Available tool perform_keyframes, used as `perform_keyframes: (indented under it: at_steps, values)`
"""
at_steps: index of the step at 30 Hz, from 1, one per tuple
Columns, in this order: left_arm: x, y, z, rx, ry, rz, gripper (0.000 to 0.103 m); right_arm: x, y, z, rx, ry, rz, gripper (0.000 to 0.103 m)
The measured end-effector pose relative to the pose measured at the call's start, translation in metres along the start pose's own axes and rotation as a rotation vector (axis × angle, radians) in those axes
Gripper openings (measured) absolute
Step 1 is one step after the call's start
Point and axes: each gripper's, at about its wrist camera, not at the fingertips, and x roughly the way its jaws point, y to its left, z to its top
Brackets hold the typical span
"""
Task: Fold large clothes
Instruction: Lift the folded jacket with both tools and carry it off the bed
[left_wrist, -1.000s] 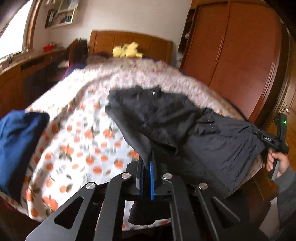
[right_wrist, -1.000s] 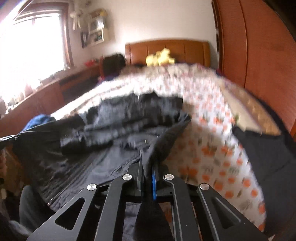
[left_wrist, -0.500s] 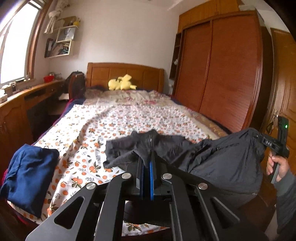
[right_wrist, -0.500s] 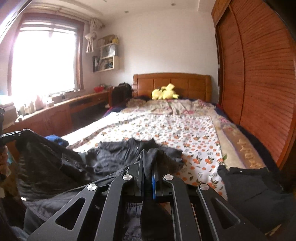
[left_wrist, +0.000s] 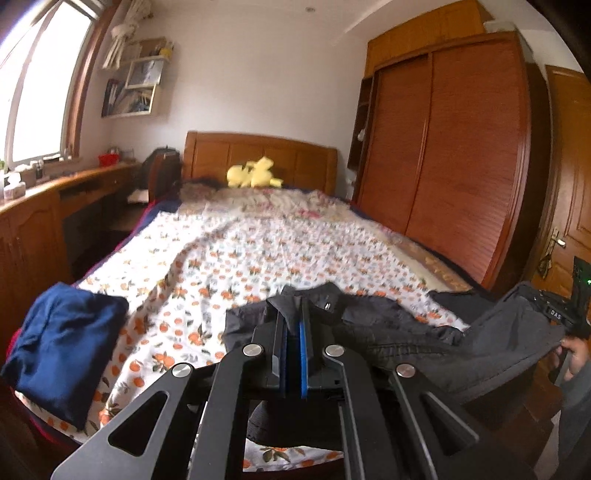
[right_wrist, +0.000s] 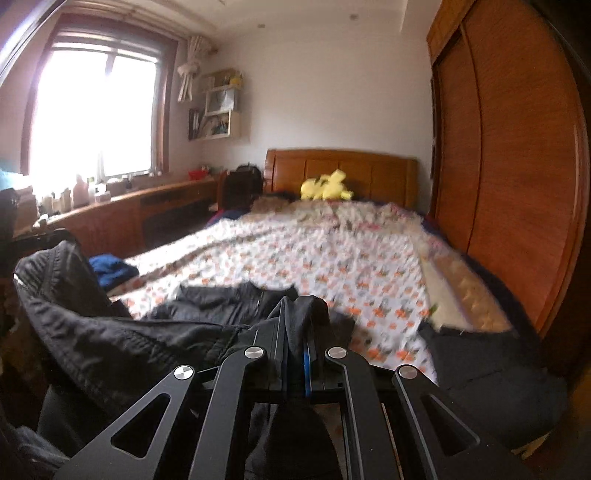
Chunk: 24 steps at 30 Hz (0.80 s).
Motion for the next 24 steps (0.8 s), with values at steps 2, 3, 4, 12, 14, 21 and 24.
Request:
perform_keyframes:
  at_steps: [2,3,4,12,14,21,24]
  values:
    - [0.016,0.009,-0.007,-0.010,0.026,0.001,0.005,0.017,0.002,-0.011,0.004,0.026,0.007,0.004]
    - [0.027,0.015,-0.011,-0.023,0.044,-0.001,0.005,0.026,0.002,-0.015,0.008,0.040,0.008,0.004]
    - [0.036,0.019,-0.012,-0.028,0.053,0.001,0.005,0.040,0.001,-0.017,0.015,0.057,0.008,0.004]
    - [0.094,0.046,0.014,-0.033,0.064,0.039,0.005,0.106,-0.022,0.009,0.028,0.041,-0.020,0.004]
    - [0.111,0.050,0.027,-0.033,0.054,0.044,0.005,0.128,-0.035,0.020,0.035,0.028,-0.042,0.005]
    - [0.175,0.059,0.056,-0.026,-0.003,0.046,0.005,0.204,-0.064,0.050,0.064,0.061,-0.075,0.005]
    - [0.202,0.065,0.063,-0.052,-0.010,0.024,0.005,0.230,-0.065,0.056,0.023,0.098,-0.102,0.005]
